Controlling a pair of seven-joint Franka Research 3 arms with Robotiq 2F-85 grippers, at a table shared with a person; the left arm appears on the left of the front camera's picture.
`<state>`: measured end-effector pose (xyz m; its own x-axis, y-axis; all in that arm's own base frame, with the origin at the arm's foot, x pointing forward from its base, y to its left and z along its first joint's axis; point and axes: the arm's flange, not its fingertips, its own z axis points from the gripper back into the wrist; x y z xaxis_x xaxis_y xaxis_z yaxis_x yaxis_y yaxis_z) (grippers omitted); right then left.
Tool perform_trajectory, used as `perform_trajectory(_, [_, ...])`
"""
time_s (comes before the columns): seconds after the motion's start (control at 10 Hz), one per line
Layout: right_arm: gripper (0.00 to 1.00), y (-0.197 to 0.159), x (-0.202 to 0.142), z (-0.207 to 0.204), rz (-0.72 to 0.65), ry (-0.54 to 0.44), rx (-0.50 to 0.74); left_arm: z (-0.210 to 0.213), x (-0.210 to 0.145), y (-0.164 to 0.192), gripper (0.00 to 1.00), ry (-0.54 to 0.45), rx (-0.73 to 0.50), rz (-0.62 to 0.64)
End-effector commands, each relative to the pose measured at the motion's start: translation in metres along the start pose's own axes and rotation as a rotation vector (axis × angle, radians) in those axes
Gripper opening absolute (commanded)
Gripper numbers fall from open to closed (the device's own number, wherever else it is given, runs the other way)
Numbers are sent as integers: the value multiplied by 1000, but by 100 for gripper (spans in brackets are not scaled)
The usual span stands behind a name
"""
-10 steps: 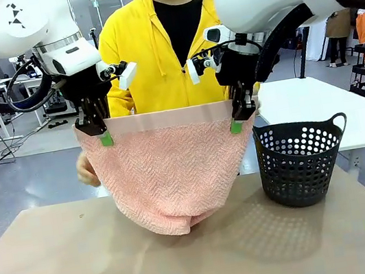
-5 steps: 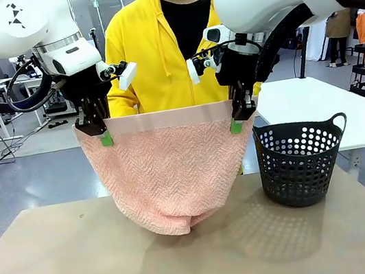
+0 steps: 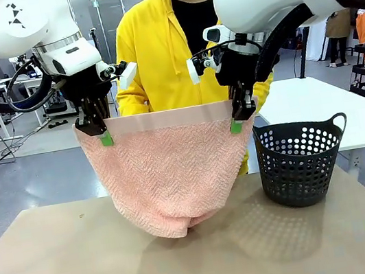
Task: Fold the towel.
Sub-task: Release the end of the 100 cm Hotel Towel you were holding and grab the top end of the folded side.
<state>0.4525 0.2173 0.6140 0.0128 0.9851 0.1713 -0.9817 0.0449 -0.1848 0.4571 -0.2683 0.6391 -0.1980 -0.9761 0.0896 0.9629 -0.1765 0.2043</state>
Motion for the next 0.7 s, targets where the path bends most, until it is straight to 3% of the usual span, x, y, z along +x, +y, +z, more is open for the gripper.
perform_trajectory(0.0, [0,0,0,1,2,1,0,0,-1,0,0,3,0,-1])
perform_trajectory(0.6, [0,0,0,1,2,1,0,0,-1,0,0,3,0,-1])
